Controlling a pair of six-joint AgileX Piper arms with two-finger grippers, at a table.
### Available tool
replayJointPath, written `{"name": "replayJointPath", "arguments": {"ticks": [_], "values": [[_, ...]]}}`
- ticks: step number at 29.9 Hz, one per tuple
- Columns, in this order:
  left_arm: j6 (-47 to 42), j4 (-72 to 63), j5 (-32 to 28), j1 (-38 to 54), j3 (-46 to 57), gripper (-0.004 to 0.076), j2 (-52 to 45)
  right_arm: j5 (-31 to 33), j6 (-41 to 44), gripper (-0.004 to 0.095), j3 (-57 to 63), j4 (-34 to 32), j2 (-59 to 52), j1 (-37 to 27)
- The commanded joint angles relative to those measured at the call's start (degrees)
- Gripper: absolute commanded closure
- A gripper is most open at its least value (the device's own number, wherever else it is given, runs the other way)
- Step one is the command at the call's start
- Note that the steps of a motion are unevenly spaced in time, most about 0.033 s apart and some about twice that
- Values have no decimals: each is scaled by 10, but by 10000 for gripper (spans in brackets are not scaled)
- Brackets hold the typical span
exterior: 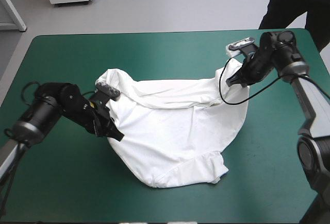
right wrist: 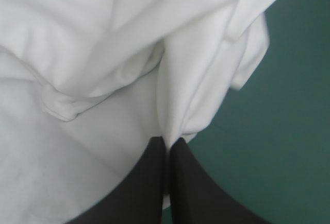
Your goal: Fold the cloth
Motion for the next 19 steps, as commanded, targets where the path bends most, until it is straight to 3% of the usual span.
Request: {"name": "replayJointPath", "arguments": {"ticks": [1,9,14,19], "values": [[-26,-4,41,-3,-96,745,-73,14,5,921,-15,-12,-107,-2],[-30,0,40,-3,-327,746,-144,-34,47,921,-30,-61,-264,-2],[-30,8,31,-3,-487,746,-144,-81,67,921,-125,-68,-328,-2],[-32,-3,10,-3,-612,746,-144,-77,75,921,-227,-54,-352,-2]]}}
